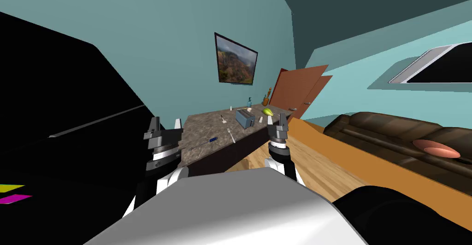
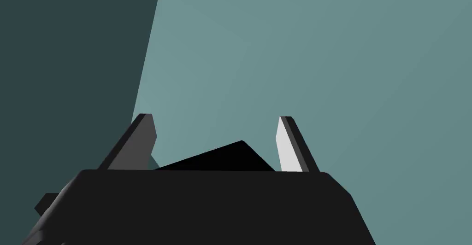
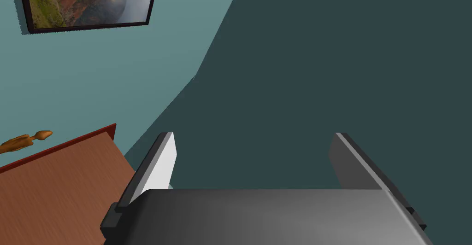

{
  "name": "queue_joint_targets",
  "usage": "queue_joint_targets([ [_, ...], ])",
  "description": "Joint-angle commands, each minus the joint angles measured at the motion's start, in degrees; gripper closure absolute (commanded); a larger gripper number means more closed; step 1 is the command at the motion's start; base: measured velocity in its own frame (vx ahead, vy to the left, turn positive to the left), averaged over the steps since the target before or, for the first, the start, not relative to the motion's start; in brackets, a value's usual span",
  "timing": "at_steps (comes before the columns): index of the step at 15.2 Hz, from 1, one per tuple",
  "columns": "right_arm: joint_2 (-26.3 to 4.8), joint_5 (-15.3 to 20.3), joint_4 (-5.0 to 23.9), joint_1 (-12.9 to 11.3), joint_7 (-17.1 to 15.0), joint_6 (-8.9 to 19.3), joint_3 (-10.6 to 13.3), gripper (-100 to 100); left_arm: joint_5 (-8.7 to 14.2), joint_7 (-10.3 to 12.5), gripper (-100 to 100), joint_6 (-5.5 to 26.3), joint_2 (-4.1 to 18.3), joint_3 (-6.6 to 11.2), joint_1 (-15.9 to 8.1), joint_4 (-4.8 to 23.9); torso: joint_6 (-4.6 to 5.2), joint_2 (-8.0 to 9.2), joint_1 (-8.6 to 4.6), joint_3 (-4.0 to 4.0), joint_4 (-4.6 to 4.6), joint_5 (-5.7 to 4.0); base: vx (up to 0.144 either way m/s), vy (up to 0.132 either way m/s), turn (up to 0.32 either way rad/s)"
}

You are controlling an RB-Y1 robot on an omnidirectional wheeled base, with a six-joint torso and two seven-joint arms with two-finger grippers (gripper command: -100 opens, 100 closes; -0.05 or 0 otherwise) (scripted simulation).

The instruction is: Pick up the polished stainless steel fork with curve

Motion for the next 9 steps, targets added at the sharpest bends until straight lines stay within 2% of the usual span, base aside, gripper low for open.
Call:
queue_joint_targets([
  [1,0.00,0.00,0.00,0.00,0.00,0.00,0.00,0,0.13,-0.07,-100,0.54,2.15,0.27,0.57,0.00,0.00,0.00,0.00,0.00,0.00,0.00,-0.041,-0.023,-0.069],
  [2,0.00,0.00,0.00,-0.01,0.00,0.00,0.00,0,0.26,-0.14,-100,1.10,3.63,0.53,1.16,0.00,0.01,0.10,-0.05,0.05,0.01,-0.01,-0.082,-0.056,-0.144],
  [3,0.01,0.00,0.00,-0.01,0.00,0.00,0.01,0,0.26,-0.14,-100,1.10,3.75,0.53,1.16,0.00,0.02,0.23,-0.14,0.12,0.04,-0.03,-0.098,-0.061,-0.109],
  [5,0.01,0.00,0.00,-0.02,0.00,0.00,0.01,0,0.65,-0.36,-100,2.74,6.86,1.31,2.87,0.01,0.02,0.38,-0.23,0.21,0.08,-0.05,-0.087,-0.065,-0.183],
  [6,0.01,0.00,0.00,-0.02,0.00,0.00,0.01,0,0.65,-0.36,-100,2.74,7.07,1.31,2.87,0.01,0.04,0.38,-0.25,0.22,0.08,-0.06,-0.060,-0.052,-0.169],
  [8,0.01,0.00,0.00,-0.02,0.00,0.00,0.01,0,1.20,-0.65,-100,5.01,10.14,2.36,5.23,0.03,0.03,0.29,-0.20,0.17,0.07,-0.05,-0.040,-0.056,-0.248],
  [9,0.01,0.00,0.00,-0.02,0.00,0.00,0.01,0,1.20,-0.65,-100,5.01,10.20,2.36,5.23,0.03,0.05,0.26,-0.22,0.15,0.06,-0.05,-0.027,-0.053,-0.218],
])
